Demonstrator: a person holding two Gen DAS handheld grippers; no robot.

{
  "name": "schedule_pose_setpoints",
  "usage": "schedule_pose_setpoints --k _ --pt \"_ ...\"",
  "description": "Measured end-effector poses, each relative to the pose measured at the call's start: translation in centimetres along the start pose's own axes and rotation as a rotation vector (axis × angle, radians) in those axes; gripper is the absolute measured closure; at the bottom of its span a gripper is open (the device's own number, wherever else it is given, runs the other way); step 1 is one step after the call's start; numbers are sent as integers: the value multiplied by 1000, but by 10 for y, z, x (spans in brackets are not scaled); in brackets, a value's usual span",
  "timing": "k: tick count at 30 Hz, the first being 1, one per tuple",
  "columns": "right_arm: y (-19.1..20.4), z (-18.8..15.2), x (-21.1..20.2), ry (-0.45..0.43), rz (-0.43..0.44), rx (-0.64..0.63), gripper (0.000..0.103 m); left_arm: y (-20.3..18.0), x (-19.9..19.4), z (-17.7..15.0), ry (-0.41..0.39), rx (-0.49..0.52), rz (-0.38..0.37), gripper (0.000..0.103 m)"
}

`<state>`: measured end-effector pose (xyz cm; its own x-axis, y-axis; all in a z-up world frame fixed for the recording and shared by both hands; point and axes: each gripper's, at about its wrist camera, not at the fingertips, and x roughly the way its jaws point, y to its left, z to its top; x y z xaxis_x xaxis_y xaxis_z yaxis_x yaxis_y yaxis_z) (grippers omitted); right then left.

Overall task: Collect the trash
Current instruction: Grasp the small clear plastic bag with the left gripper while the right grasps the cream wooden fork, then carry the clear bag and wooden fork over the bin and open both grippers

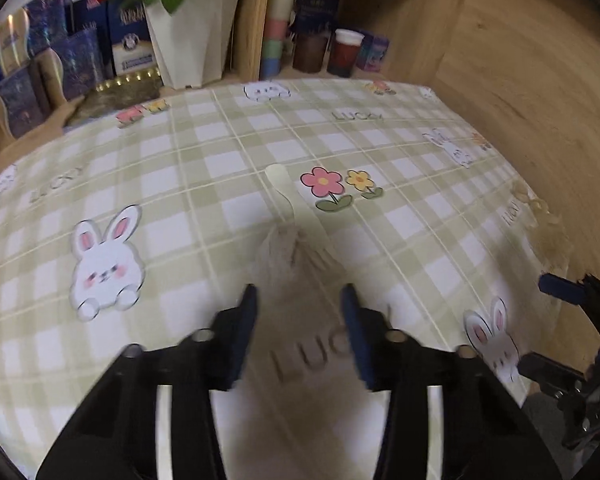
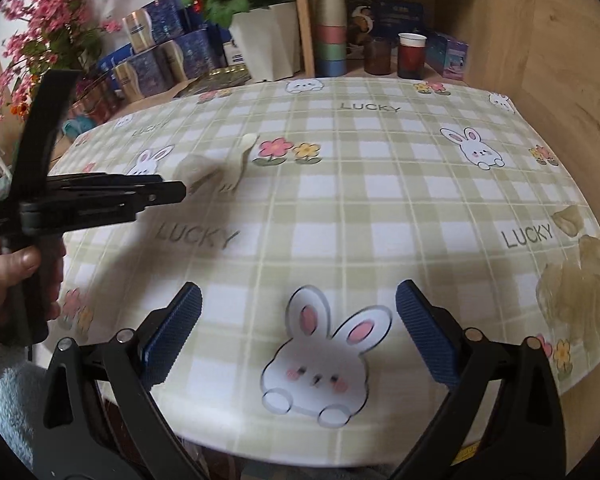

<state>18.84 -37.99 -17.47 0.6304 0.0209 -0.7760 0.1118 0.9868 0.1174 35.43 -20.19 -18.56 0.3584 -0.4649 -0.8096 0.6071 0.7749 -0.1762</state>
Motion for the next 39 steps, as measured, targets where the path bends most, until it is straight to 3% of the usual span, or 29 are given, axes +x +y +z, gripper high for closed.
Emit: schedule_pose_setpoints --k 4,7,8,15,20,24,28,31,33,35,39 --pt "-8 8 11 13 5 15 12 10 22 13 21 -21 -19 68" --pt "-12 14 17 18 15 24 12 15 27 19 30 -37 -53 93" --pt "-12 16 20 18 20 27 13 16 25 19 24 -36 -62 94" --pt "7 50 54 -4 108 -13 27 28 -6 -9 -12 -64 -61 95" --pt "38 82 98 34 132 -75 51 62 -47 -37 -75 -205 -47 95" --pt "47 101 127 61 140 -25 51 89 -76 -59 -117 -308 -28 95" --pt "55 113 149 87 117 25 55 107 -96 -79 -134 -353 7 95" --pt "62 119 155 82 51 43 61 115 -107 -90 -146 -381 18 95" --pt "68 121 157 88 -1 25 67 117 -113 -95 -156 -386 21 95" --pt "71 119 156 90 -53 7 85 117 -120 -101 -166 -391 22 95" --pt "72 106 143 91 -32 15 85 112 -134 -115 -188 -396 22 95"
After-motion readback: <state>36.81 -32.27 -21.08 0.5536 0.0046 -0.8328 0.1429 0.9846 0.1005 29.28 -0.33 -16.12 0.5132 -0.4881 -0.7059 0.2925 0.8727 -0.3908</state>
